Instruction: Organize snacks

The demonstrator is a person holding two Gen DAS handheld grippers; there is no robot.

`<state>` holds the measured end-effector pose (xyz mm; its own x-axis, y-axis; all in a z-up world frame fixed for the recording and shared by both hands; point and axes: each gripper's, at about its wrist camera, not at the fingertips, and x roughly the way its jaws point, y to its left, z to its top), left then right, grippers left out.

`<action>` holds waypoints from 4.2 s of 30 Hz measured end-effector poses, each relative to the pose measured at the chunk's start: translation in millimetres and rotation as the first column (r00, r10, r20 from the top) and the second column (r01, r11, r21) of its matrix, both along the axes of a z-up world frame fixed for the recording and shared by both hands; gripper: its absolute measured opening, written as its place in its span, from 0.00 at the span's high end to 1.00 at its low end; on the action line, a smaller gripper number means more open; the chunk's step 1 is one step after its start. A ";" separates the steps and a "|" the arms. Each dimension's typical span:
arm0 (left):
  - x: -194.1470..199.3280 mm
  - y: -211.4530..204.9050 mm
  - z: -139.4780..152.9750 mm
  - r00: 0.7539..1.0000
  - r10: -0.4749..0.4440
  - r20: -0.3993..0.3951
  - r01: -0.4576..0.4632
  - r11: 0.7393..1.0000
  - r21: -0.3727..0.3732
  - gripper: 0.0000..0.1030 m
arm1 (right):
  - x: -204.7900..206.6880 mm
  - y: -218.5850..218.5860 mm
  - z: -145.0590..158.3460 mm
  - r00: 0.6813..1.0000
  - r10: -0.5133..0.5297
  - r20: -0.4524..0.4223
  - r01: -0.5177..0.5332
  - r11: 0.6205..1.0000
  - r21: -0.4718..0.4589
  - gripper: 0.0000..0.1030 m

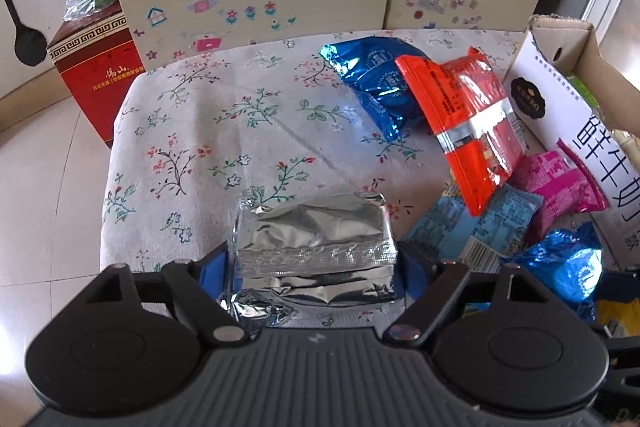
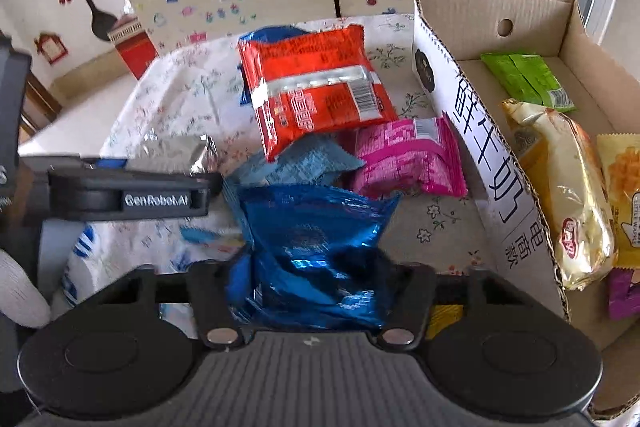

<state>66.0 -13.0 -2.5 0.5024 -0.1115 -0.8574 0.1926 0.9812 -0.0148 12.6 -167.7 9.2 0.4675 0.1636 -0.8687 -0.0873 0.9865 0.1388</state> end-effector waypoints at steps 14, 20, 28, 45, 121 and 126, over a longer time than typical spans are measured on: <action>-8.3 8.2 21.3 0.997 0.026 0.069 -0.024 0.999 -0.033 0.28 | -7.4 -4.8 24.7 0.994 -0.004 0.107 0.002 1.000 0.025 0.45; -10.6 20.1 37.2 0.993 0.068 0.101 -0.061 0.995 -0.076 0.28 | -11.3 -7.4 35.5 0.989 -0.011 0.146 0.006 0.999 0.038 0.45; -11.3 24.5 61.9 0.978 0.112 0.177 -0.095 0.990 -0.106 0.28 | -15.4 -1.0 45.4 0.981 0.015 0.191 -0.020 0.999 0.025 0.45; -18.5 -28.9 92.8 0.945 0.024 0.326 0.011 0.995 -0.104 0.28 | -29.6 -36.7 81.3 0.950 -0.045 0.310 0.044 0.999 0.008 0.45; -74.5 -31.0 76.4 0.992 -0.012 0.129 0.038 0.978 -0.203 0.09 | -111.0 -105.4 70.1 0.933 -0.318 0.167 0.274 0.931 0.242 0.22; -76.7 -15.4 66.7 0.995 0.030 0.092 -0.012 0.983 -0.183 0.09 | -123.0 -97.8 45.8 0.929 -0.361 0.088 0.326 0.906 0.270 0.22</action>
